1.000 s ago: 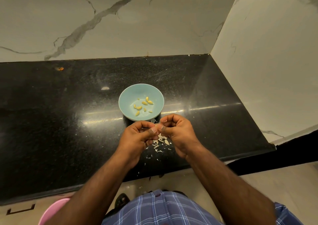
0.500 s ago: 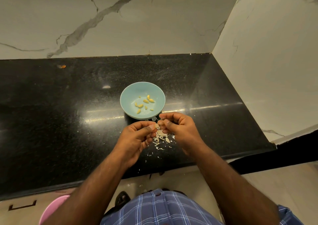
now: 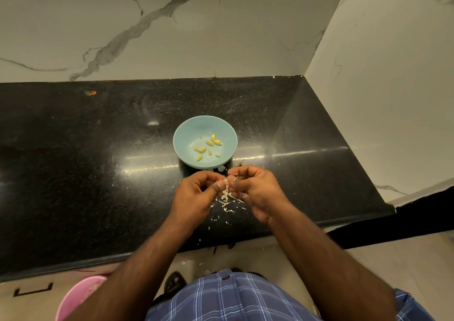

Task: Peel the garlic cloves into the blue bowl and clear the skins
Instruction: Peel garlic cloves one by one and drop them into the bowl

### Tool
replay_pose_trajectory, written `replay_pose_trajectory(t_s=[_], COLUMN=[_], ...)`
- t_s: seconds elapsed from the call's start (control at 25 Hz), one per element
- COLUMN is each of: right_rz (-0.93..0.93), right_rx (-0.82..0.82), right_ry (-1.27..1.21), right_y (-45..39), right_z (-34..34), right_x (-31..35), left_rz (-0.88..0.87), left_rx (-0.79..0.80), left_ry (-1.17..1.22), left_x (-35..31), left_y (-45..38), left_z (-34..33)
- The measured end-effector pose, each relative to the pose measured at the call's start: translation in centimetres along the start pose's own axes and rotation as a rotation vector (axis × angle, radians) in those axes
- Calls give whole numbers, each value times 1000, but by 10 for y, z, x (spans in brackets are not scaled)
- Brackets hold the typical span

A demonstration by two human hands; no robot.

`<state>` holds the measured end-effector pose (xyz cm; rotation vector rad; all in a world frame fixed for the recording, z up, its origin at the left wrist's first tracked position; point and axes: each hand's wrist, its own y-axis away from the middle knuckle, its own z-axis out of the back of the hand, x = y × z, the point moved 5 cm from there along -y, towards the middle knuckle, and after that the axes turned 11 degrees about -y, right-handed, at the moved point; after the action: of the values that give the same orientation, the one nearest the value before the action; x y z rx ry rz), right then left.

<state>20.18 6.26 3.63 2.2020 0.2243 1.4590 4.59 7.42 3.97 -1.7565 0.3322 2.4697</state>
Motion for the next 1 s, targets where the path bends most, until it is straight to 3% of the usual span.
replay_pose_trajectory(t_s=[0.16,0.4,0.6,1.0], right_rz=[-86,159,364,375], right_rx=[25,48,13,69], right_ry=[-114,174,470,646], right_y=[0,0,0,-2], right_z=[0,3,16,11], right_x=[-2,10,25,24], left_rz=[-17,138,169,277], left_rx=[-9,28,54,102], left_ry=[36,274,255,291], left_x=[1,14,17,25], left_y=[2,-2,-6,-11], left_z=[0,-4,-5,-11])
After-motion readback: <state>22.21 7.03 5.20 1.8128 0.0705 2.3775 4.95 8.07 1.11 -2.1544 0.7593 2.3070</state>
